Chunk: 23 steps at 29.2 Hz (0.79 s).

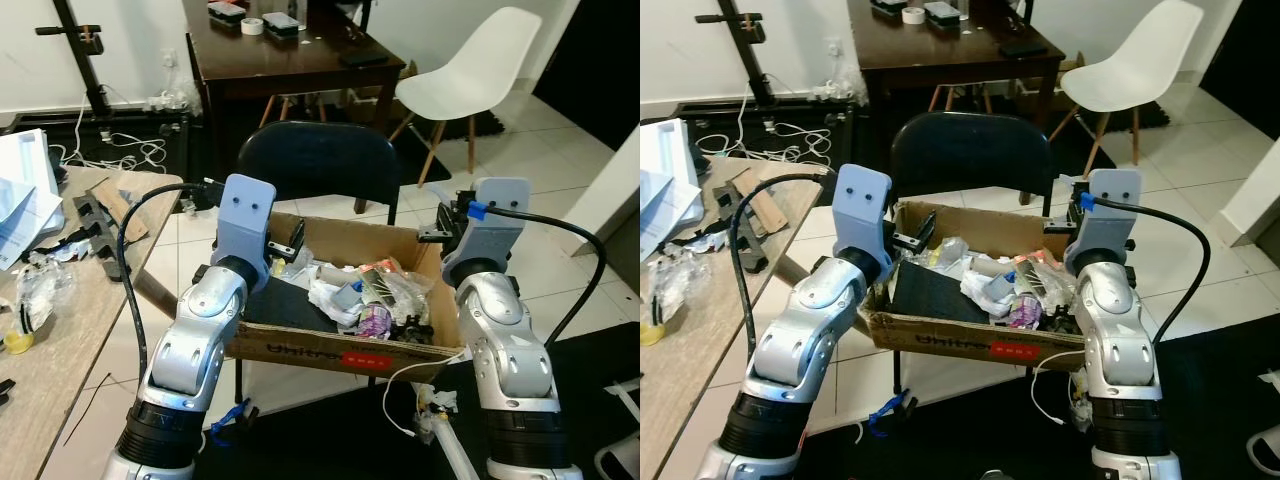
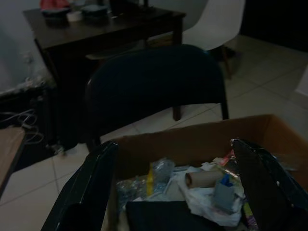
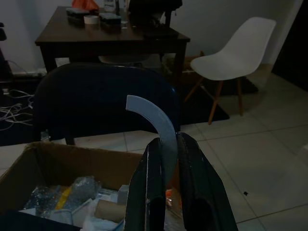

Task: Picking trash to rubbish bin

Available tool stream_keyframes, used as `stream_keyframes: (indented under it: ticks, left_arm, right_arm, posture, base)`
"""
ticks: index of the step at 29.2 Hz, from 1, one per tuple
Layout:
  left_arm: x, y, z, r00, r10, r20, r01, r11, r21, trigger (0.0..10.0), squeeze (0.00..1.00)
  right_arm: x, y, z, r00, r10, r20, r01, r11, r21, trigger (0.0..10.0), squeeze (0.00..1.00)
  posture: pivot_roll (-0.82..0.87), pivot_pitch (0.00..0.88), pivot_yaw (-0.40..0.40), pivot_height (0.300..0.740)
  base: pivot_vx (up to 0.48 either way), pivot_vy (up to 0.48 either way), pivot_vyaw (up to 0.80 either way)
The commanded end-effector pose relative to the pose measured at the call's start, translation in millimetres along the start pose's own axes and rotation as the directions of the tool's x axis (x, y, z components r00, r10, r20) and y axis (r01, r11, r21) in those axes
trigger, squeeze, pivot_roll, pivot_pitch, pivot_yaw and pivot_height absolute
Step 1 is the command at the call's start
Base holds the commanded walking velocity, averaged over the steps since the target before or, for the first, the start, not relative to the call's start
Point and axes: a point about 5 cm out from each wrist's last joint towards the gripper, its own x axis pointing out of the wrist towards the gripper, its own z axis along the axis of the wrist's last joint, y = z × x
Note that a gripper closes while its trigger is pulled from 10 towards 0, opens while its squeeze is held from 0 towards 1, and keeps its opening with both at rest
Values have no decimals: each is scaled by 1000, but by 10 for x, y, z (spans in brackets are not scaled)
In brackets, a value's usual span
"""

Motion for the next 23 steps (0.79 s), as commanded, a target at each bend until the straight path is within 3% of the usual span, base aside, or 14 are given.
stream_keyframes:
  ticks: [1,19,23]
  left_arm:
    - [-1,-26,-13,1000,-15,-11,15,1000,-23,10000,0]
    - [20,-28,2,1000,-19,-13,19,999,-28,10000,0]
    - [24,-19,-4,1000,-4,-13,4,1000,-17,10000,0]
  right_arm:
    - [-2,-14,-50,1000,-8,-27,8,1000,10,10000,0]
    - [5,-21,-80,999,-8,-43,9,1000,17,10000,0]
    - [10,-19,-103,998,2,-57,-2,1000,12,10000,0]
  posture:
    - [-24,139,-7,740]
    - [-23,152,-1,740]
    - [-25,158,-3,740]
  base:
    - [368,0,0]
    - [401,0,0]
    - [71,0,0]
